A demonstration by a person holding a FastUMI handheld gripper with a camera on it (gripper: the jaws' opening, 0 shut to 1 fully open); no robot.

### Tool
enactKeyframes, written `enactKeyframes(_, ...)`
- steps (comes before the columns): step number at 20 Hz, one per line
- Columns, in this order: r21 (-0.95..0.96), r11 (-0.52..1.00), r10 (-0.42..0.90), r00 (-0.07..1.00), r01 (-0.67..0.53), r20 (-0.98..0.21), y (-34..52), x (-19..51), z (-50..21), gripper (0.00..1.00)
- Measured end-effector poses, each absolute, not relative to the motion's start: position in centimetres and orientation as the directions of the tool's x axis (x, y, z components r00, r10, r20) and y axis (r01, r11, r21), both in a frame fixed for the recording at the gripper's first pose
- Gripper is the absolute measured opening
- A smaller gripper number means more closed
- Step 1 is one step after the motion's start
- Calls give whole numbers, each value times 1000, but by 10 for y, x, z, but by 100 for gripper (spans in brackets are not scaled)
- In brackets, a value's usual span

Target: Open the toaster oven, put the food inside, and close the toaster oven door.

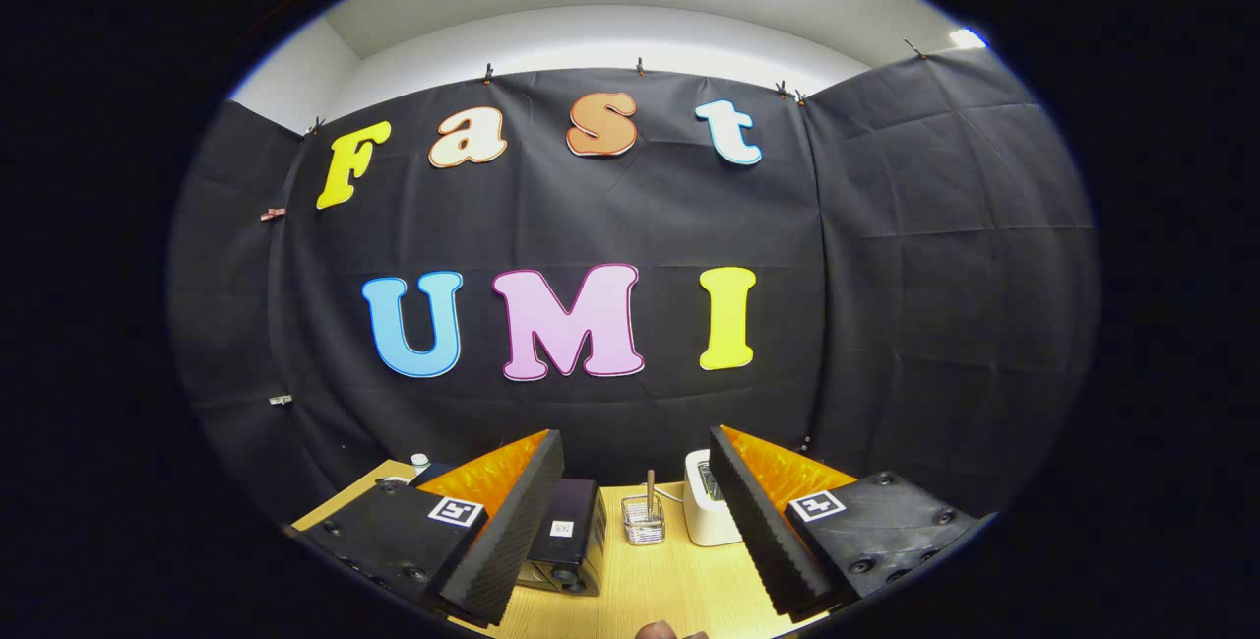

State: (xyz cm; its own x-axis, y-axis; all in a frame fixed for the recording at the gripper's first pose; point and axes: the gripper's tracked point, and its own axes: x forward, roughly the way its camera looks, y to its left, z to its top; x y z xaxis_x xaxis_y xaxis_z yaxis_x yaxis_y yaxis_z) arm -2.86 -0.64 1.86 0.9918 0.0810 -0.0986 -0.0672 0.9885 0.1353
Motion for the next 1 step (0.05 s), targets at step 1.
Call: enactKeyframes(1, 137, 988, 81, 992, -67, -100, -5, -29, 19, 97)
